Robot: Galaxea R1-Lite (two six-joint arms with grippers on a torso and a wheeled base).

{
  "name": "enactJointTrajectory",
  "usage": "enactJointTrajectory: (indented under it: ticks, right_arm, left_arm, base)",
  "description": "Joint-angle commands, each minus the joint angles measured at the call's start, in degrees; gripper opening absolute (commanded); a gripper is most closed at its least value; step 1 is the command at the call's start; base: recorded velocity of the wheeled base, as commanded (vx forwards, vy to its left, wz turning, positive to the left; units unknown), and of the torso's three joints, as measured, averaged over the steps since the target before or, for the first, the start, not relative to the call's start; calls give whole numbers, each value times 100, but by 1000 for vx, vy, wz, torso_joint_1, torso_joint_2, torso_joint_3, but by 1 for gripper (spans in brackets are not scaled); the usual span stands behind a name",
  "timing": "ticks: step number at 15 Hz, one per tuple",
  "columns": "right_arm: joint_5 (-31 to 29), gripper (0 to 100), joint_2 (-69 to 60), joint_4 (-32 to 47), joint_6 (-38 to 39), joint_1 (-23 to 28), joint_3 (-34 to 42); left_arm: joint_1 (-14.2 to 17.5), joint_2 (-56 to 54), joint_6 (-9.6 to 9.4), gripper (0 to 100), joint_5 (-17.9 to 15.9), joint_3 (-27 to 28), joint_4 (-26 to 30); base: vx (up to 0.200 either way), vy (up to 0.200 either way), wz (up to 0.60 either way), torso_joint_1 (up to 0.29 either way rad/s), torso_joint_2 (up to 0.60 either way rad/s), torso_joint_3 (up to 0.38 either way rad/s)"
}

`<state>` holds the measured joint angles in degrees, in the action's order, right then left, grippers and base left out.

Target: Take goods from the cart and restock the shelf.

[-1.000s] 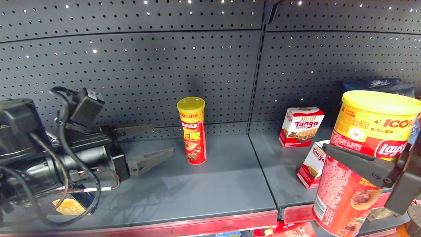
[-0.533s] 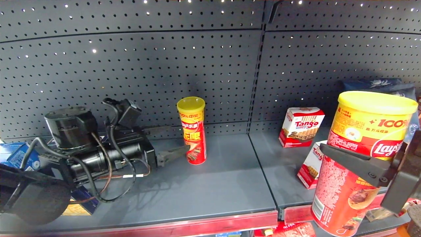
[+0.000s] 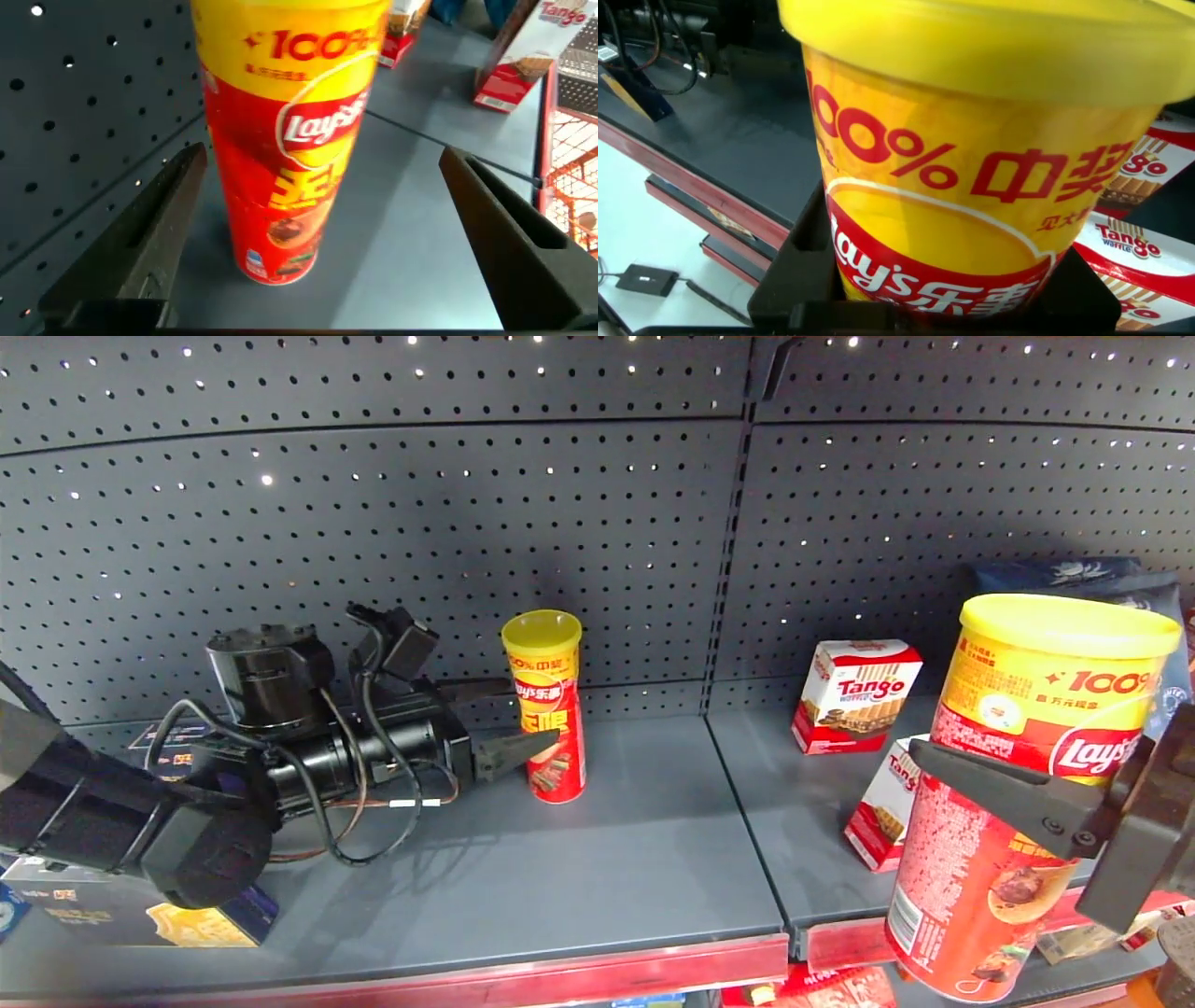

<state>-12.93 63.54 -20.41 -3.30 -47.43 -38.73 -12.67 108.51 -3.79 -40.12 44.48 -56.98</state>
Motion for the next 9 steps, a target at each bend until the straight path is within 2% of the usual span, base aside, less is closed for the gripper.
enactJointTrajectory:
  ticks: [1,4,9]
  right_arm:
    - [1,0,10,2,-4,-3,6]
    - [1,0,10,2,-4,-3,32]
    - [1,0,1,10,-4,-3,32]
  left_arm:
    - [63,127,1,100,-49,87,-24]
    - [159,302,10,100,-224,394,3]
    - [388,557,36,100,-708,781,20]
  base:
    - [0,0,0,0,0,0]
    - [0,0,0,0,0,0]
    - [0,0,0,0,0,0]
